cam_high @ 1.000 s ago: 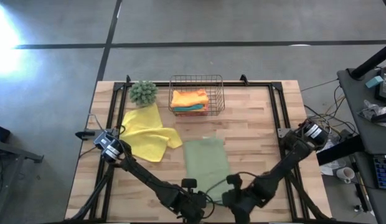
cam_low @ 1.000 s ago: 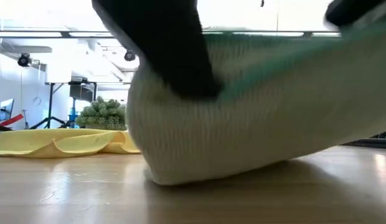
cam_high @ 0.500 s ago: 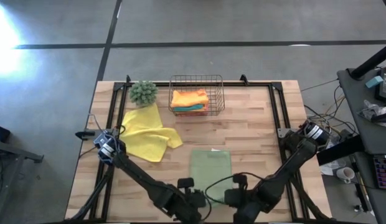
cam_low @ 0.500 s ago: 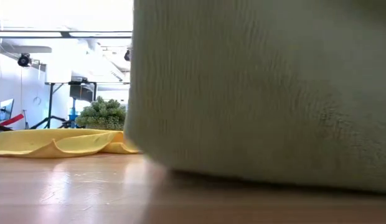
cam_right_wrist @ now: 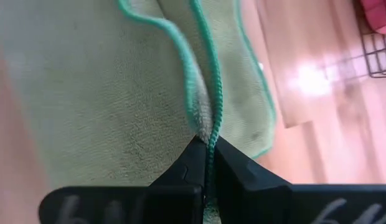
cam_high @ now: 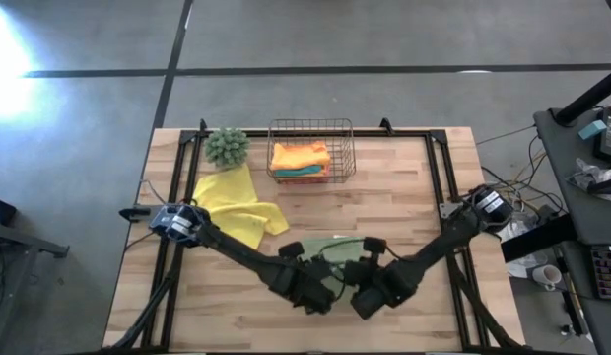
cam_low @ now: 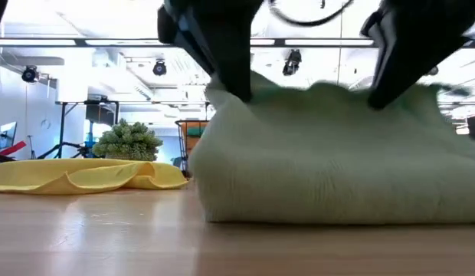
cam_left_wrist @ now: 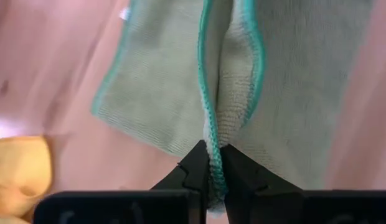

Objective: Fold microfiber towels
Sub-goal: Fold the light green microfiber towel

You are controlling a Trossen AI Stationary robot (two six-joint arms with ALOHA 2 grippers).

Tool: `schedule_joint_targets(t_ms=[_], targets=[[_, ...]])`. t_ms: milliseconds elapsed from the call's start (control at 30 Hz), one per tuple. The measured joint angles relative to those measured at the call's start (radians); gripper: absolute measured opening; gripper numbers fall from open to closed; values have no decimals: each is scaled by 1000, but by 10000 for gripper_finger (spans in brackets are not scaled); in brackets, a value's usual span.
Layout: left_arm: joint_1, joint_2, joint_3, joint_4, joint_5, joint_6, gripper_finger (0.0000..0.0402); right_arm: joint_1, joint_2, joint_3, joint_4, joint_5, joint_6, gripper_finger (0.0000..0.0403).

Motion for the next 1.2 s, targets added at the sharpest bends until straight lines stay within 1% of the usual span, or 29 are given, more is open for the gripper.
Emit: schedule_joint_targets(t_ms=[100,233,367,567,733,900,1067,1200], targets=[[30,0,-3,-5,-4,7,15,-34,0,-44,16,2,-37,9],[67,0,-22,-17,-3,55,15,-69,0,-89,48,8,-72,9],[95,0,-66,-18,39,61,15,-87,-1,-109,84,25,-134,9],[112,0,-130,-9,18,63,15,-114,-2,-151,142,47,-194,9],[126,0,-147,-18,0,63,22,-127,-2,-182,172,69,-237,10],[128,0,-147,-21,0,105,48,-127,-2,-187,178,66,-244,33],[130,0,-142,-21,3,106,96,-127,-10,-187,180,66,-244,71],[138,-13,-137,-36,12,114,139,-132,-38,-186,168,77,-243,93]])
